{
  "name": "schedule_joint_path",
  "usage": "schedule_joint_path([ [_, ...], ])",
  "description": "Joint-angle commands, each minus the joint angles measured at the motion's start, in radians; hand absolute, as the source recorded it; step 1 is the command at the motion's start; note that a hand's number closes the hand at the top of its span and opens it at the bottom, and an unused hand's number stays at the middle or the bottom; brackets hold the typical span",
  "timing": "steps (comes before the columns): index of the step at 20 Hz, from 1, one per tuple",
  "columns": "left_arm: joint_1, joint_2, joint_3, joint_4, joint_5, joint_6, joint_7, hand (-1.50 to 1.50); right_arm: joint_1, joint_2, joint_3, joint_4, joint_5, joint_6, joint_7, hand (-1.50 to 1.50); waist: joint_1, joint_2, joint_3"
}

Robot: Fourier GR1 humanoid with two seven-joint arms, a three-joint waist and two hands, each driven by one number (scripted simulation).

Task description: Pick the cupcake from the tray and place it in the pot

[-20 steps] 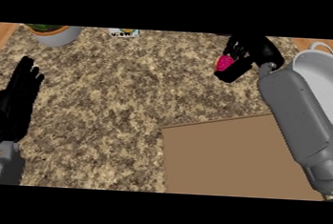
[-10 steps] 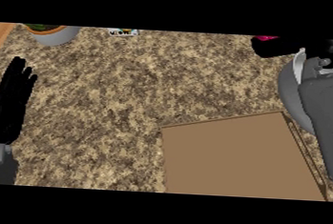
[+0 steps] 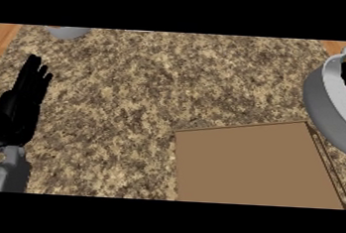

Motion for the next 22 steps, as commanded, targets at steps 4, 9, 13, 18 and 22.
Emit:
schedule_joint_path([
  [4, 0.039, -0.039, -0.029, -0.053, -0.020, -0.017, -0.017, 0.00, 0.081, -0.018, -0.175, 0.070, -0.115, 0.004, -0.140, 1.50, 0.036, 0.009, 0.000],
  [9, -0.044, -0.010, 0.018, 0.018, 0.002, -0.039, 0.004, 0.00, 0.113, 0.001, -0.270, 0.277, -0.183, -0.063, -0.380, 1.50, 0.038, 0.011, 0.001],
  [13, -0.091, -0.030, -0.025, 0.005, -0.039, 0.005, 0.040, 0.00, 0.138, -0.159, -0.165, 0.388, 0.133, -0.079, -0.335, 1.50, 0.052, 0.020, 0.000],
  [18, -0.081, -0.023, 0.018, 0.053, 0.000, -0.037, -0.008, 0.00, 0.063, -0.132, -0.184, 0.703, 0.151, -0.195, -0.508, 1.50, 0.051, 0.016, 0.001],
  [22, -0.070, -0.045, -0.010, 0.033, -0.034, -0.019, -0.002, 0.00, -0.026, -0.143, -0.210, 0.963, 0.129, -0.230, -0.661, 1.50, 0.056, 0.018, 0.002],
])
